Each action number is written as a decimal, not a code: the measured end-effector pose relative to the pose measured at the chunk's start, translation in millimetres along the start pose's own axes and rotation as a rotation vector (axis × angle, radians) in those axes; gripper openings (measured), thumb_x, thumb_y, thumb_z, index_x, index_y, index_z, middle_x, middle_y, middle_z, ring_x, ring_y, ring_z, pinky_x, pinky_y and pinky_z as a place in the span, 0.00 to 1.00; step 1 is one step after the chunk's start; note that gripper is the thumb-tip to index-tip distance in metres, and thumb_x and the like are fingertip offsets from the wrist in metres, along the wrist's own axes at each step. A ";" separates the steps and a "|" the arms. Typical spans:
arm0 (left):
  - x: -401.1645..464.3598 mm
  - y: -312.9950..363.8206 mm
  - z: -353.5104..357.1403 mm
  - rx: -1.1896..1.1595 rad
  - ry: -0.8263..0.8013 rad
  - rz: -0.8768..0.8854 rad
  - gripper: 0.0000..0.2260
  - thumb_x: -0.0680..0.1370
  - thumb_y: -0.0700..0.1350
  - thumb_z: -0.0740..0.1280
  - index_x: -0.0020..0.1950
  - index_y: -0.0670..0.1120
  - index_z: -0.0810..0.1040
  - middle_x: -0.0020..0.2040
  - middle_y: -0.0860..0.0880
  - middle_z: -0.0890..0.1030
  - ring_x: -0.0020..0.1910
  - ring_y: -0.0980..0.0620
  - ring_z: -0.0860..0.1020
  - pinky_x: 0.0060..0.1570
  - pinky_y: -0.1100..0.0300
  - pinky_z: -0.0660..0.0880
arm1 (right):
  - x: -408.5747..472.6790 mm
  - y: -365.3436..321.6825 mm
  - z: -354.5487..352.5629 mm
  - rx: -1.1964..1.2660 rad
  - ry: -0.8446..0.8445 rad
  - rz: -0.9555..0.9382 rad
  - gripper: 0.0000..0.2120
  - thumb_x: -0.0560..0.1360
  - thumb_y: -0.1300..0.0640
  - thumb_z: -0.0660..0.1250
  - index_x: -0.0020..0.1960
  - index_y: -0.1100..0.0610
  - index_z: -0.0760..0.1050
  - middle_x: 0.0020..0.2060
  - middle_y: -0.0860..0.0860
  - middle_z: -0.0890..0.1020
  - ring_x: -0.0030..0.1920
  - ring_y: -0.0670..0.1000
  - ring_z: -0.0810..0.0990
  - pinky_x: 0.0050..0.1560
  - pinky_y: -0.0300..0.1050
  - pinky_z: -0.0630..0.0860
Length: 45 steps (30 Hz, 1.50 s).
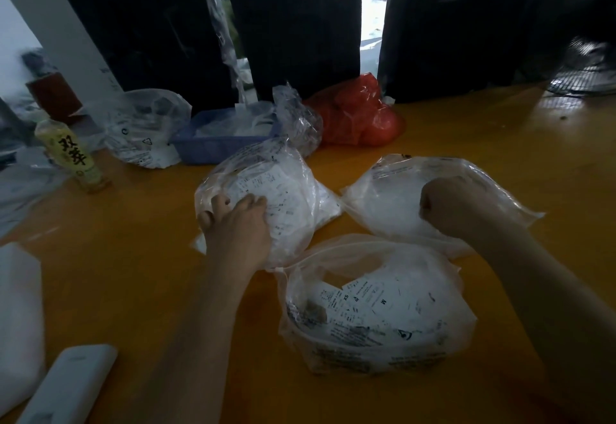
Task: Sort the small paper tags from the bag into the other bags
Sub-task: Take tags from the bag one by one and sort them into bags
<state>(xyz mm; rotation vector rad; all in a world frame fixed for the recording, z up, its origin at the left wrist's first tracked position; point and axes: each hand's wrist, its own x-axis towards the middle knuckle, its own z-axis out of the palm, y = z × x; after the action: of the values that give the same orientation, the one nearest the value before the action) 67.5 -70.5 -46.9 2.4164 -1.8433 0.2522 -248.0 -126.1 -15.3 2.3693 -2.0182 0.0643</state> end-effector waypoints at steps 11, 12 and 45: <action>-1.5 2.1 -8.7 -0.029 0.005 -0.002 0.24 0.83 0.47 0.62 0.79 0.60 0.67 0.83 0.53 0.62 0.82 0.38 0.46 0.75 0.35 0.53 | -3.8 4.3 -19.6 0.785 -0.047 0.000 0.07 0.73 0.55 0.78 0.47 0.49 0.81 0.38 0.48 0.83 0.36 0.51 0.82 0.40 0.50 0.80; -2.5 3.9 -11.3 -0.032 0.023 -0.012 0.24 0.83 0.48 0.62 0.80 0.59 0.66 0.83 0.53 0.62 0.82 0.38 0.46 0.75 0.36 0.53 | -4.5 4.4 -20.5 0.865 -0.065 -0.007 0.07 0.72 0.56 0.79 0.47 0.50 0.82 0.36 0.47 0.83 0.34 0.49 0.80 0.38 0.48 0.78; -52.3 78.7 -48.0 -1.710 -0.358 -0.013 0.05 0.82 0.47 0.71 0.55 0.47 0.84 0.52 0.52 0.88 0.51 0.54 0.86 0.33 0.66 0.77 | -37.0 -49.2 -39.7 0.953 0.080 -0.245 0.05 0.76 0.49 0.73 0.42 0.48 0.81 0.32 0.41 0.82 0.29 0.38 0.77 0.28 0.27 0.70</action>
<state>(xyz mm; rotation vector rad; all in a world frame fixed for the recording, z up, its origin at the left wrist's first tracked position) -25.4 -33.7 -11.6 1.1710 -1.0810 -1.2530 -205.8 -79.8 22.7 2.9788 -1.8673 1.3560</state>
